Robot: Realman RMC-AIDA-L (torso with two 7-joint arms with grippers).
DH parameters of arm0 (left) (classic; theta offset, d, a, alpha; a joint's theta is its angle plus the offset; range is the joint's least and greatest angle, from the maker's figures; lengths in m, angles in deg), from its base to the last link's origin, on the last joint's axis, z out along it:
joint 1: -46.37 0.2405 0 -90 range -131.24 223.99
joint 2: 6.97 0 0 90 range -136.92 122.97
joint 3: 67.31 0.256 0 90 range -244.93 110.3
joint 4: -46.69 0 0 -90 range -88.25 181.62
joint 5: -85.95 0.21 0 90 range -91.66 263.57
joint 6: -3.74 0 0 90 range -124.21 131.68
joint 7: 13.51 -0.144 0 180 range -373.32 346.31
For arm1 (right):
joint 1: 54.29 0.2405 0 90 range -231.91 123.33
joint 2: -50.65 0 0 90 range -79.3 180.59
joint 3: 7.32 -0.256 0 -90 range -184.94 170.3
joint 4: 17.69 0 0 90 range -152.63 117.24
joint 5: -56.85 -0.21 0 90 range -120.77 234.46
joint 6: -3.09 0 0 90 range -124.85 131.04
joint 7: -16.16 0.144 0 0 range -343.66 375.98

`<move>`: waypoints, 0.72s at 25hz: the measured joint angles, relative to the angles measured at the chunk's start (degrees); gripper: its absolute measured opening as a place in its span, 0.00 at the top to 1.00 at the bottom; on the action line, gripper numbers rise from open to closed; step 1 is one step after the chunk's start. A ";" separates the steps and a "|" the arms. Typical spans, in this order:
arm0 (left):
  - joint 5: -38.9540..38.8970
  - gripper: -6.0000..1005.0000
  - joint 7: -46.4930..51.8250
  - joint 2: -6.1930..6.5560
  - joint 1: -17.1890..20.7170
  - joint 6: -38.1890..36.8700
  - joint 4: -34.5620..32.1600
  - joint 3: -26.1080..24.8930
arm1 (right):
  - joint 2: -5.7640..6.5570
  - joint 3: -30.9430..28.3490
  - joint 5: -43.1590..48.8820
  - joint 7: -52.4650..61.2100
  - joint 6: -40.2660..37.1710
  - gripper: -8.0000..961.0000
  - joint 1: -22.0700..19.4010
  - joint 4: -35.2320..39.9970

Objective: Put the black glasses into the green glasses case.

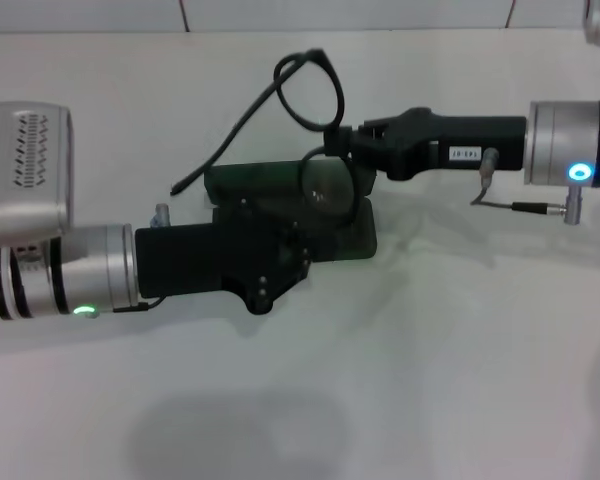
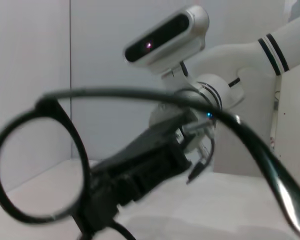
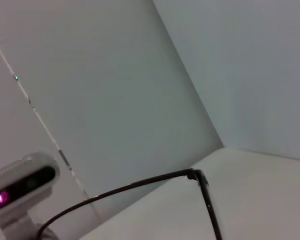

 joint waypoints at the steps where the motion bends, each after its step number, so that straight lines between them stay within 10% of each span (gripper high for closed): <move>1: -0.13 0.99 0.00 0.00 0.00 0.00 0.00 0.01 | -0.01 0.54 0.00 0.00 0.03 0.93 -0.07 0.00; 18: -0.32 0.99 0.28 0.17 -2.04 0.13 0.00 0.22 | 0.00 6.32 -0.25 0.00 -1.59 0.93 -0.56 0.53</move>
